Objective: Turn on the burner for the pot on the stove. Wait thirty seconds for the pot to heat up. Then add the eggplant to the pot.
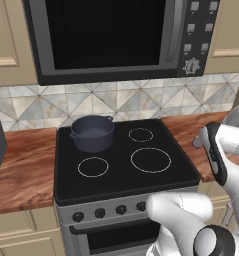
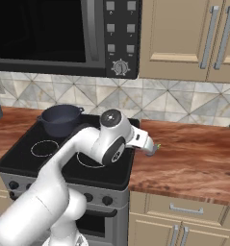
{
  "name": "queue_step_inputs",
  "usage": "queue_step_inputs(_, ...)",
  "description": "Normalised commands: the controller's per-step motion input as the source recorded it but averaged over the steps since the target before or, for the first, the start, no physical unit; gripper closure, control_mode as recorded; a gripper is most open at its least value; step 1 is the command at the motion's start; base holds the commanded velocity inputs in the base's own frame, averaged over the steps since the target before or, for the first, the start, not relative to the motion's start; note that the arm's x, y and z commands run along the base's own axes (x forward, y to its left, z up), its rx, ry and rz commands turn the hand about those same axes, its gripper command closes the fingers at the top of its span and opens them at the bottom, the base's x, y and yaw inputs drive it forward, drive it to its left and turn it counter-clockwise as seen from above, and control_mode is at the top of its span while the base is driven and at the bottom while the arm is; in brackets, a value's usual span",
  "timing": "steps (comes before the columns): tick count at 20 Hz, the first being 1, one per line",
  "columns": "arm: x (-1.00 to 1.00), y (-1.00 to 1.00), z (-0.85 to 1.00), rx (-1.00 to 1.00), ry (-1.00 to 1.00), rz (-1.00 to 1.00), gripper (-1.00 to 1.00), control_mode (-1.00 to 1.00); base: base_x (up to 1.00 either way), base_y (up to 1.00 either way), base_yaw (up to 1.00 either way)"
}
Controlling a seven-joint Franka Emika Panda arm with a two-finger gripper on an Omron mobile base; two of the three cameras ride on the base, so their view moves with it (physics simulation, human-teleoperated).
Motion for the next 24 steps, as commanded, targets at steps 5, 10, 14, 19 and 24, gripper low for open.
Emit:
queue_step_inputs(5, 0.13, -0.29, -0.20, 0.00, 0.01, 0.00, -1.00, -1.00, 0.00, 0.00, 0.00)
queue_step_inputs(10, 0.13, -0.15, -0.24, 0.00, 0.00, 0.00, -1.00, -1.00, 0.00, 0.00, 0.00)
queue_step_inputs(14, 0.19, -0.01, -0.16, 0.00, 0.00, 0.00, -1.00, -1.00, 0.00, 0.00, 0.00)
queue_step_inputs(19, 0.22, 0.00, -0.05, 0.00, 0.00, 0.00, -1.00, -1.00, 0.00, 0.00, 0.00)
queue_step_inputs(24, 0.27, 0.00, -0.07, 0.00, 0.00, 0.00, -1.00, -1.00, 0.00, 0.00, 0.00)
